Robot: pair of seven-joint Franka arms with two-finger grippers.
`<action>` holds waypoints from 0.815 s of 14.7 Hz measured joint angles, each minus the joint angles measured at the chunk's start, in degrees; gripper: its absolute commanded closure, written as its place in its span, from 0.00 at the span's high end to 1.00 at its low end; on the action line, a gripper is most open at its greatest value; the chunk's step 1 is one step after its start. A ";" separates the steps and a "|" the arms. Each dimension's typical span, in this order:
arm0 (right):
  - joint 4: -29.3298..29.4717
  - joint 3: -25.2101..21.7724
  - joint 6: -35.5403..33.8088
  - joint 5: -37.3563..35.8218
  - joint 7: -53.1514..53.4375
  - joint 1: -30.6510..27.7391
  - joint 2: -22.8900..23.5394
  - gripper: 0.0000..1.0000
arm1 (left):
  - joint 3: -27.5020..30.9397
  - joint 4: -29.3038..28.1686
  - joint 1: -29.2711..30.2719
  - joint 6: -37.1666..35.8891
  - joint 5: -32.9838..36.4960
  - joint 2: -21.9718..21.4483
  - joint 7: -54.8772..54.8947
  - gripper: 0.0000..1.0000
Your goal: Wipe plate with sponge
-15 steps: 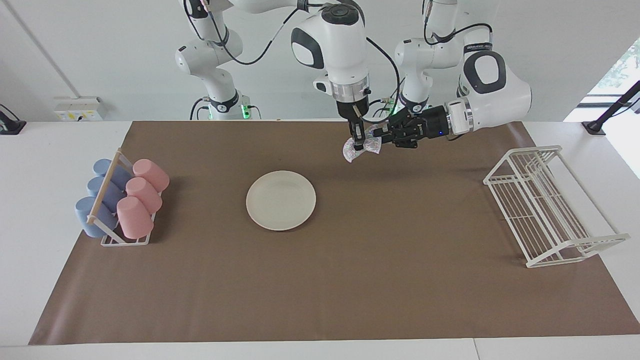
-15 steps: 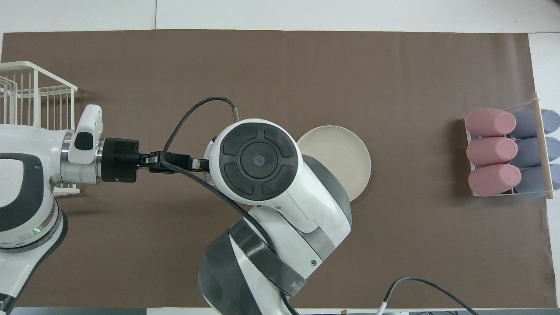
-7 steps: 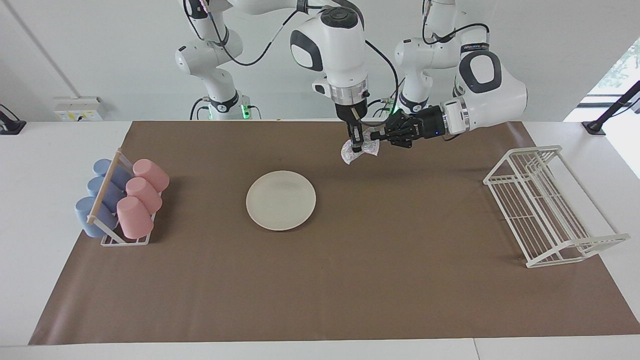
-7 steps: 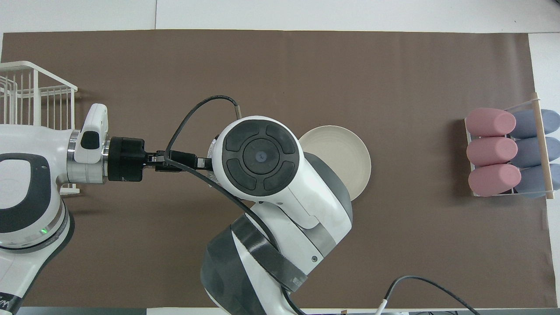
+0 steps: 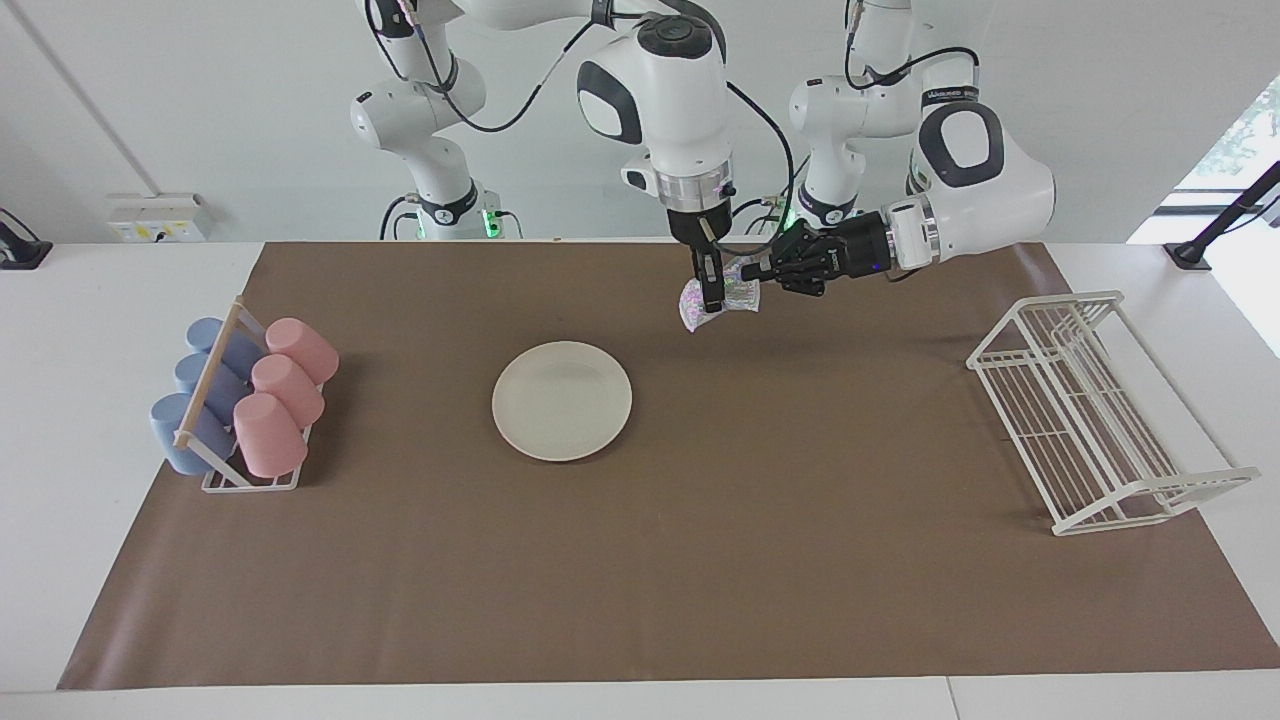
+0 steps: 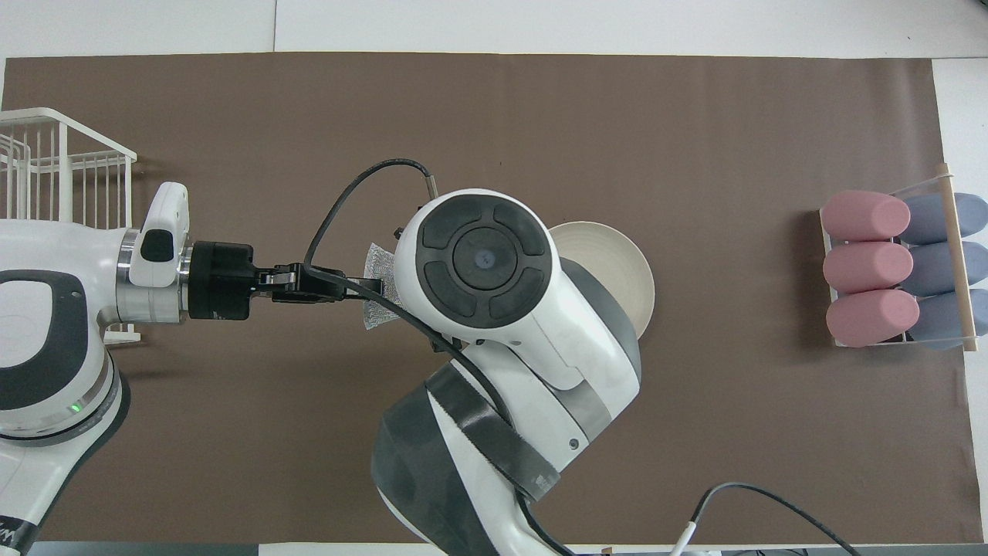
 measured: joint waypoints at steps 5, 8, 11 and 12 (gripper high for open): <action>-0.76 -0.24 -5.58 -0.02 -24.46 -8.16 -4.91 1.00 | 0.66 0.46 1.29 0.01 2.28 0.01 -3.26 0.00; -3.52 -0.32 -7.75 -0.02 -36.26 -12.30 -10.05 1.00 | 0.76 3.12 3.20 -0.04 9.94 0.01 -8.69 0.00; -8.06 -0.37 -11.05 -0.02 -50.45 -16.18 -14.36 1.00 | 0.84 6.83 4.23 -1.33 20.72 0.01 -16.13 0.00; -9.05 -0.38 -13.22 -0.03 -55.57 -17.55 -15.12 1.00 | 0.83 8.12 4.51 -2.31 24.26 0.02 -18.24 0.00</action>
